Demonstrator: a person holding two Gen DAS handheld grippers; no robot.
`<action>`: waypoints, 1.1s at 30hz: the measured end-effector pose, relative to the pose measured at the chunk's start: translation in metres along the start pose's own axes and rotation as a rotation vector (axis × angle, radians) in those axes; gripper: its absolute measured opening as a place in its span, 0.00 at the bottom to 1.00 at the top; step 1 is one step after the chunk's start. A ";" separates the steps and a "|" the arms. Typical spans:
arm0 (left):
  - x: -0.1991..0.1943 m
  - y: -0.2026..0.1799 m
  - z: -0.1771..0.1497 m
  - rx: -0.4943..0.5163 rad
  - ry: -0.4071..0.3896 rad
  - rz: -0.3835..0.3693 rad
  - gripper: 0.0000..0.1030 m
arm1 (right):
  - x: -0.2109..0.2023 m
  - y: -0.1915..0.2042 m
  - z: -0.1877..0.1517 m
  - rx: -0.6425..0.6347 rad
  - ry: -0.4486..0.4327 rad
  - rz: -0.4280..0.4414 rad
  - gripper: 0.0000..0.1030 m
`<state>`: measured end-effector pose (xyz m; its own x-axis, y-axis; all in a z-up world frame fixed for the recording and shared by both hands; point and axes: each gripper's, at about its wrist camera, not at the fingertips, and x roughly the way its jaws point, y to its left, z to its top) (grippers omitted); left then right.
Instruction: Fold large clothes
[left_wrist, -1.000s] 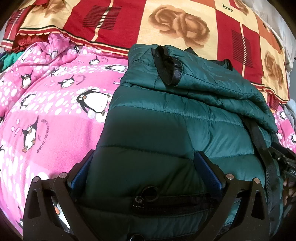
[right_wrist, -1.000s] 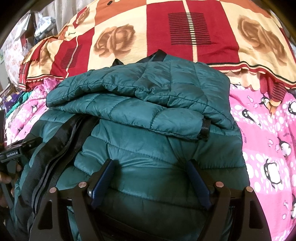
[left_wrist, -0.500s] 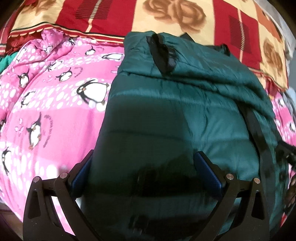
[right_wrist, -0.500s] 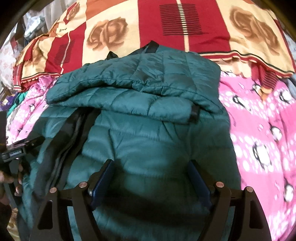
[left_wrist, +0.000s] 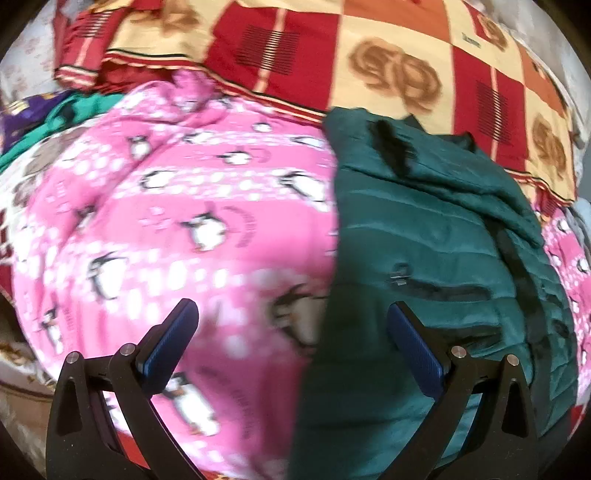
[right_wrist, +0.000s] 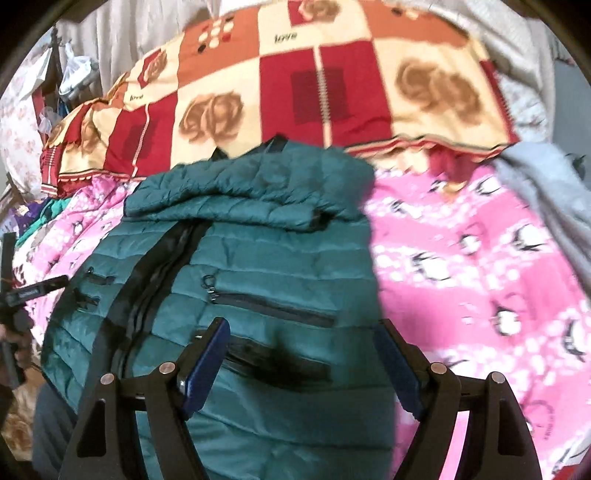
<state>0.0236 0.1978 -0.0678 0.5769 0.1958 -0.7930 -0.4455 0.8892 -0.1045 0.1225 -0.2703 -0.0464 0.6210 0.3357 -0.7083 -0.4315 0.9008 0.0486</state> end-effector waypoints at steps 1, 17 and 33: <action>0.000 0.006 -0.002 -0.014 0.003 0.011 0.99 | -0.005 -0.005 -0.002 0.005 -0.015 -0.010 0.76; -0.032 0.070 -0.055 -0.026 -0.053 -0.030 0.99 | -0.059 -0.050 -0.046 0.080 -0.104 -0.002 0.76; -0.014 -0.007 -0.091 0.121 0.059 -0.356 0.99 | -0.056 -0.040 -0.080 0.101 -0.091 0.143 0.76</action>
<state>-0.0432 0.1517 -0.1107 0.6390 -0.1553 -0.7534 -0.1380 0.9404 -0.3109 0.0531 -0.3473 -0.0646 0.6165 0.4815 -0.6230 -0.4548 0.8636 0.2175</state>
